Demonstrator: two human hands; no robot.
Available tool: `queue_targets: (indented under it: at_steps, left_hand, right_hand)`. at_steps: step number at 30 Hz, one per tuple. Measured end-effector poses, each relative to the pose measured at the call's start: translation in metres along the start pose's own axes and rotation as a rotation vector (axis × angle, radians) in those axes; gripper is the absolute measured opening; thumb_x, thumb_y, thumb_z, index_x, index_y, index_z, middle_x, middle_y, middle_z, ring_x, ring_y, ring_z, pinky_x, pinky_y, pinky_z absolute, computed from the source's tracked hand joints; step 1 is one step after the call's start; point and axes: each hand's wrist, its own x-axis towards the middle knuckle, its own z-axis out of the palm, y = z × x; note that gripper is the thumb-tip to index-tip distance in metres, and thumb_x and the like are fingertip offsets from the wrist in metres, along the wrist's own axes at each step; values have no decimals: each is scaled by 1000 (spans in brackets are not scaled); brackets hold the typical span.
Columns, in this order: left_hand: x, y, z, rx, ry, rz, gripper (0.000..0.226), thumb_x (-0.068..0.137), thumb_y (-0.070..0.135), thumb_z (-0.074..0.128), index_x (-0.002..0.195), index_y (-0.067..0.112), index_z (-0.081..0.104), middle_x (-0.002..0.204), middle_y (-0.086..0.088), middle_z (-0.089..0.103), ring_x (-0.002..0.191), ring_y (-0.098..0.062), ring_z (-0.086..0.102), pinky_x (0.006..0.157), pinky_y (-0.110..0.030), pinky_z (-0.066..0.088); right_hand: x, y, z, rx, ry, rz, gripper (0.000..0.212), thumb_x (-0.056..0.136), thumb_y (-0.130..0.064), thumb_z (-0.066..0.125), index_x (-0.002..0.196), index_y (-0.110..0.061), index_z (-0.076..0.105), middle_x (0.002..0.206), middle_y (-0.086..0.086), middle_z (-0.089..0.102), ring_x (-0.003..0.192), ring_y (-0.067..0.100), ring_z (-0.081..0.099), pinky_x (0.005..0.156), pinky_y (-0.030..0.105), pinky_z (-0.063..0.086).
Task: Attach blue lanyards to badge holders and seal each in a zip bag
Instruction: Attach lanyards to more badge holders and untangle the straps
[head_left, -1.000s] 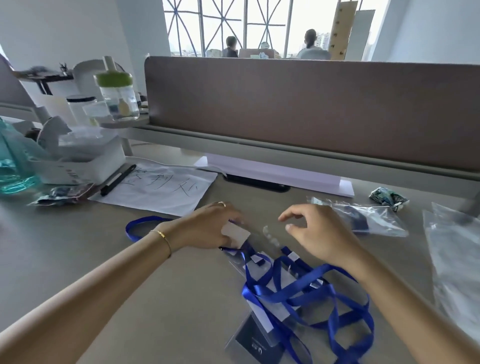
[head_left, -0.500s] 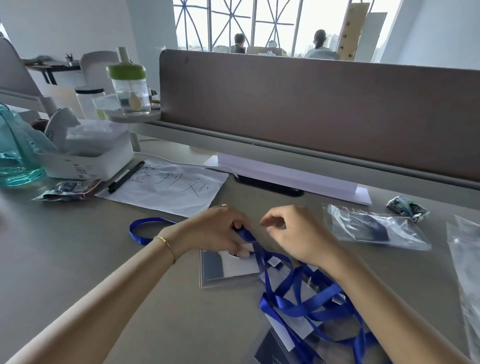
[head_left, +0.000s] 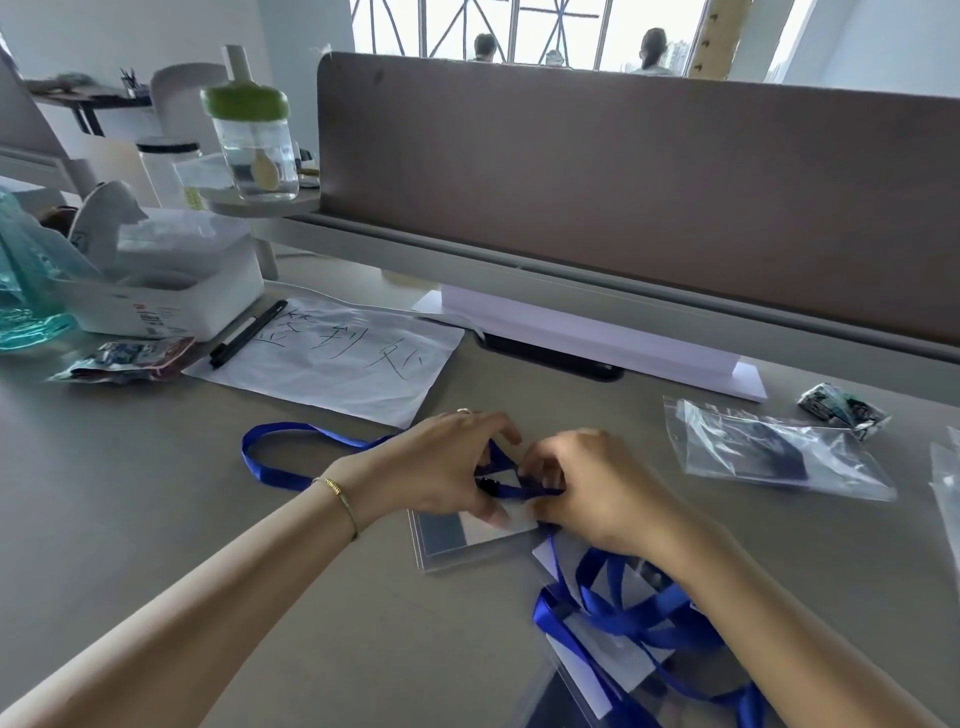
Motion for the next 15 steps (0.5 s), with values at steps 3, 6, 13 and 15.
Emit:
queue_targets:
  at_steps: [3, 6, 13, 15]
  left_hand:
    - [-2, -4, -8, 41, 59, -66, 76, 63, 51, 87, 127, 34, 47, 107, 13, 53, 96, -10, 54, 76, -27, 44]
    - [-9, -4, -21, 92, -1, -129, 70, 63, 60, 83, 117, 37, 45, 97, 17, 47, 92, -11, 51, 67, -25, 36]
    - [-17, 9, -21, 297, -141, -141, 73, 56, 70, 80, 112, 35, 50, 98, 12, 47, 88, -14, 51, 66, -29, 38]
    - [-16, 9, -20, 259, -167, -154, 74, 55, 66, 84, 110, 30, 50, 98, 11, 50, 86, -11, 50, 62, -27, 36]
  right_hand:
    - [1, 6, -3, -102, 43, 26, 5, 85, -25, 69, 90, -27, 70, 88, -6, 70, 86, 19, 65, 79, 39, 55]
    - [1, 13, -15, -26, 64, 74, 9, 87, -18, 66, 84, -25, 69, 79, -7, 68, 75, 14, 64, 69, 33, 55]
    - [0, 31, -48, 101, 49, 152, 28, 87, -1, 63, 90, -26, 74, 70, -6, 73, 68, 7, 69, 61, 23, 50]
    - [0, 35, -52, 62, 31, 186, 29, 86, 0, 58, 83, -25, 73, 72, -4, 72, 72, 15, 67, 65, 33, 54]
